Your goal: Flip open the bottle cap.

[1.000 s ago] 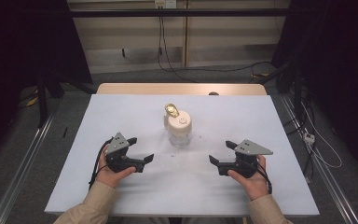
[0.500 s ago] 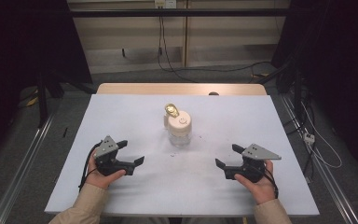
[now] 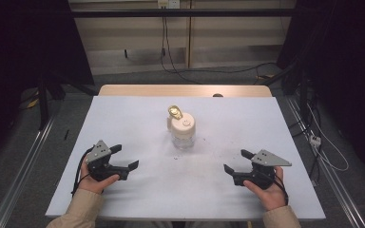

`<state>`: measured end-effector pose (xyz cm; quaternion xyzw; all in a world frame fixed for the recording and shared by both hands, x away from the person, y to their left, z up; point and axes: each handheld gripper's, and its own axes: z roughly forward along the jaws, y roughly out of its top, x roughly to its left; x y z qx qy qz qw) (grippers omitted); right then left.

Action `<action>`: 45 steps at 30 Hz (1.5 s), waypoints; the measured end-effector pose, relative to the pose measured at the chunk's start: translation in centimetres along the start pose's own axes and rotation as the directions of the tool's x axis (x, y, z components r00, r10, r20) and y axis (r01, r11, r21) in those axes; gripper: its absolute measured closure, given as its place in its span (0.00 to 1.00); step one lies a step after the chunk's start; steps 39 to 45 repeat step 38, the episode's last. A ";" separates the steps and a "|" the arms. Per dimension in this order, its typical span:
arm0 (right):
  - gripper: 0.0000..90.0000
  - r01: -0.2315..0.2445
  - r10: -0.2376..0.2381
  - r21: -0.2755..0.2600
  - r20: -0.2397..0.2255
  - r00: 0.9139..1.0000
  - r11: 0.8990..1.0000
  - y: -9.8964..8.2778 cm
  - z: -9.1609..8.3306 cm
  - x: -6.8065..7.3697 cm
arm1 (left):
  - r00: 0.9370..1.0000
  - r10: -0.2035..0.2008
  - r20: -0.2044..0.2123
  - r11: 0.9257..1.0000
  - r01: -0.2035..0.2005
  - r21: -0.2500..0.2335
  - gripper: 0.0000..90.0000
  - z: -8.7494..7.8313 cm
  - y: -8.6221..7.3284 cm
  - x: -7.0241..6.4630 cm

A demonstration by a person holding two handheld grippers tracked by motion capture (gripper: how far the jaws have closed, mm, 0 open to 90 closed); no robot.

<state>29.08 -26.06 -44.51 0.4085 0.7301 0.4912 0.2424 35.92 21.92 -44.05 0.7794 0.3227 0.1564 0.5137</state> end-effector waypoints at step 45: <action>0.15 -0.003 0.002 0.005 0.030 1.000 1.000 -0.9 -1.1 -0.7 | 1.000 -0.020 -0.014 1.000 0.020 0.012 0.07 -0.9 -0.7 0.5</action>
